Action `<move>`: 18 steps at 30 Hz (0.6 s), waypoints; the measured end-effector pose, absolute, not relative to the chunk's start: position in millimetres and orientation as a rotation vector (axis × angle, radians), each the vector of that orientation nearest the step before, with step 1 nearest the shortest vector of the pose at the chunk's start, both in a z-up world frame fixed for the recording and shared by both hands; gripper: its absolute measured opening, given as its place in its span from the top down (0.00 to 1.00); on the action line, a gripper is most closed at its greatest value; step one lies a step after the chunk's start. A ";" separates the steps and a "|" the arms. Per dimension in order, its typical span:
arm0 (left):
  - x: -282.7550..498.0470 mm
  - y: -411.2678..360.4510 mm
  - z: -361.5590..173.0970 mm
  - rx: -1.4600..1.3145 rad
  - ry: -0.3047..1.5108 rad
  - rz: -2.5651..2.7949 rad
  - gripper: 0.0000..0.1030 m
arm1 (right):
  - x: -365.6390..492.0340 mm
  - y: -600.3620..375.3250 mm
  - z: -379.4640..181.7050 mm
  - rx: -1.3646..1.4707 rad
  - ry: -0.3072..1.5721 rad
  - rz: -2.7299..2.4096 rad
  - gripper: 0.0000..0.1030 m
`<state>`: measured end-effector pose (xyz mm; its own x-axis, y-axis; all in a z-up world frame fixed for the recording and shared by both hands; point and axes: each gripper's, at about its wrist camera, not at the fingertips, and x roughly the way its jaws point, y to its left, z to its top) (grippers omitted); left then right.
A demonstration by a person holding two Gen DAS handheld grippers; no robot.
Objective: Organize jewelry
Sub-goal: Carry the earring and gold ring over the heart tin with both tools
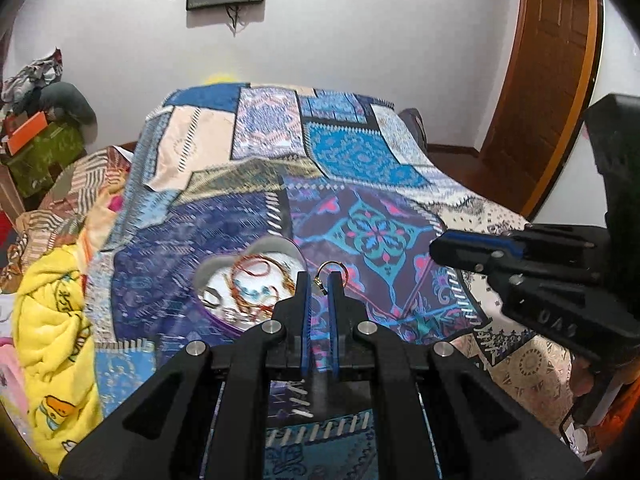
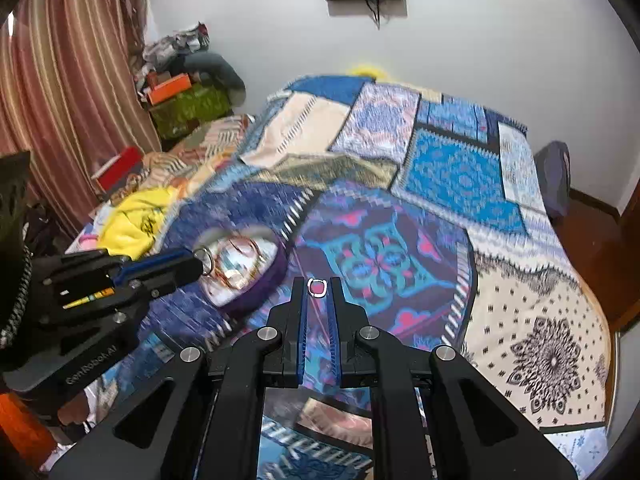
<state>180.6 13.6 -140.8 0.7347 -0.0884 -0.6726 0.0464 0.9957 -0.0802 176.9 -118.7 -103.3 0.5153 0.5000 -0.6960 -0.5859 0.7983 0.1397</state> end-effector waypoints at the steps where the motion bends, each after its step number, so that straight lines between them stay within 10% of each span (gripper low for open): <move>1: 178.8 16.0 -137.3 -0.060 0.734 -0.070 0.94 | 176.1 -117.4 -100.1 -0.117 0.786 0.657 0.92; 18: 157.1 67.0 -108.9 -0.083 0.649 0.002 0.94 | 162.9 -66.9 -79.3 -0.129 0.711 0.747 0.92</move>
<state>157.1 67.0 -108.9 0.7970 -0.0238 -0.6035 -0.0280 0.9967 -0.0763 162.9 -66.9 -79.3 0.5141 0.5777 -0.6340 -0.6615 0.7375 0.1356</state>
